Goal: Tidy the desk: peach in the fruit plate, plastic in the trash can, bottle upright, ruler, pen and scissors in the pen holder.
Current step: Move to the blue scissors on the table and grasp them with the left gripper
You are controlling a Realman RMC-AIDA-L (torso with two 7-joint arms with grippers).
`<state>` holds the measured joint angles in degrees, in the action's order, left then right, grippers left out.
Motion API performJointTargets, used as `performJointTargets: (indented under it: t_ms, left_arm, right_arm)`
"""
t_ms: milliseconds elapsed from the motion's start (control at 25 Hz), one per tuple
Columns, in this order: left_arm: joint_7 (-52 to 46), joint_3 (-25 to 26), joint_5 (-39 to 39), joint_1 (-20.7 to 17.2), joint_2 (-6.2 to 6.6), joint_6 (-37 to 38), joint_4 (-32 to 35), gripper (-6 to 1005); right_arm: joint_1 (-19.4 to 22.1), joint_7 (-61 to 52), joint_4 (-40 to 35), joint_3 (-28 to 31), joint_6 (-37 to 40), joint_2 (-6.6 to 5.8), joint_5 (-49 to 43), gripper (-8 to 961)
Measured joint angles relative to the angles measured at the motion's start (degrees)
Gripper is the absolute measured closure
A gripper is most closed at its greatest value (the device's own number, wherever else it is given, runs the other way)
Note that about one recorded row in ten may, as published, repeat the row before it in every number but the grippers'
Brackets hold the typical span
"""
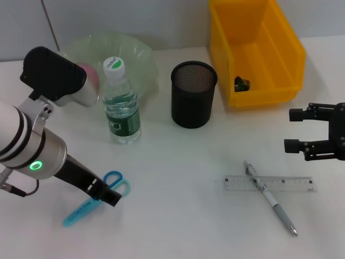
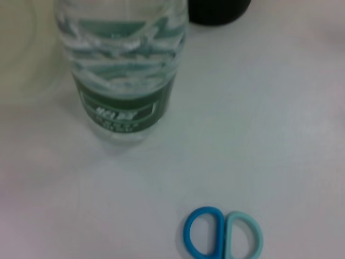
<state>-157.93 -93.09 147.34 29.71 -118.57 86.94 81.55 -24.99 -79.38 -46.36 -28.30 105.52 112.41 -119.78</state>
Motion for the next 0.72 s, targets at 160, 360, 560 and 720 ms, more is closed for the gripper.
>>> performJointTargets:
  t_ms: [160,360,560,720]
  left_arm:
    - [1.01,0.37,0.0,1.04,-0.02,-0.33,-2.66,185]
    - [2.11,0.61,0.01,1.8,0.02,-0.36,-4.19,186]
    - [3.05,0.64,0.24,2.83,0.01,-0.31,-6.66,196]
    - [3.19,0.72,0.58,2.93,0.05,-0.32,-6.95,206]
  right_arm:
    - [-0.12,-0.1,0.2,0.0,-0.2,0.0,0.0,121]
    - [-0.15,-0.67,0.23,-0.16,-0.46,0.0,-0.03,121]
    - [-0.15,-0.76,0.29,-0.48,-0.52,0.1,-0.03,121]
    - [-0.15,-0.77,0.31,-0.34,-0.52,0.43,-0.14,121]
